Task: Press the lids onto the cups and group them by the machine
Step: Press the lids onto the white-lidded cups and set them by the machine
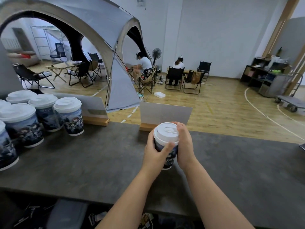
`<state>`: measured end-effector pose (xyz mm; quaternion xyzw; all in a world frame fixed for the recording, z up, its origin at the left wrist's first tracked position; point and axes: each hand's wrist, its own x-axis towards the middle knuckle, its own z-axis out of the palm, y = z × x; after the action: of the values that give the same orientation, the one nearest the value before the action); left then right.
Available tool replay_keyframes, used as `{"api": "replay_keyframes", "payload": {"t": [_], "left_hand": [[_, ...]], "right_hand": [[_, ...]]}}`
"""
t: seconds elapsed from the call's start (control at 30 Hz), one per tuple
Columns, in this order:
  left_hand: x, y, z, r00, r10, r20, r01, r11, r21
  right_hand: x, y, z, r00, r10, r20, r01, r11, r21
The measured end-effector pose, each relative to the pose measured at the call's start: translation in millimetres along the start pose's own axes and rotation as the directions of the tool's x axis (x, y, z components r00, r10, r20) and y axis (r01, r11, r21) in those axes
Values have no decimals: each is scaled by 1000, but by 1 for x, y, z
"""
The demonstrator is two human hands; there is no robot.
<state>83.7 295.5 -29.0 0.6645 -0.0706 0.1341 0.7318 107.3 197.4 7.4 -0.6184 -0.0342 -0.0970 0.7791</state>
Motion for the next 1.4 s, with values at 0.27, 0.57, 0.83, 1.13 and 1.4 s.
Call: {"api": "replay_keyframes", "payload": {"t": [0.27,0.57,0.83,1.13,1.4], "left_hand": [[-1,-21,-18,990,-62,123,36,979,200],[-5,-7,-41,981,-73,182,34,978,208],[-14,20,-160,1000,20,1,-19,936,350],[-24,14,-282,967,51,-250,26,954,297],[-5,7,-345,948,23,-317,97,928,360]], "right_hand": [[9,4,-2,996,67,59,-68,998,7],[-8,2,20,997,80,11,-80,993,84],[-34,15,99,878,3,479,123,965,-232],[-42,55,221,879,-80,471,227,938,-264],[-35,83,297,900,-45,434,173,950,-259]]}}
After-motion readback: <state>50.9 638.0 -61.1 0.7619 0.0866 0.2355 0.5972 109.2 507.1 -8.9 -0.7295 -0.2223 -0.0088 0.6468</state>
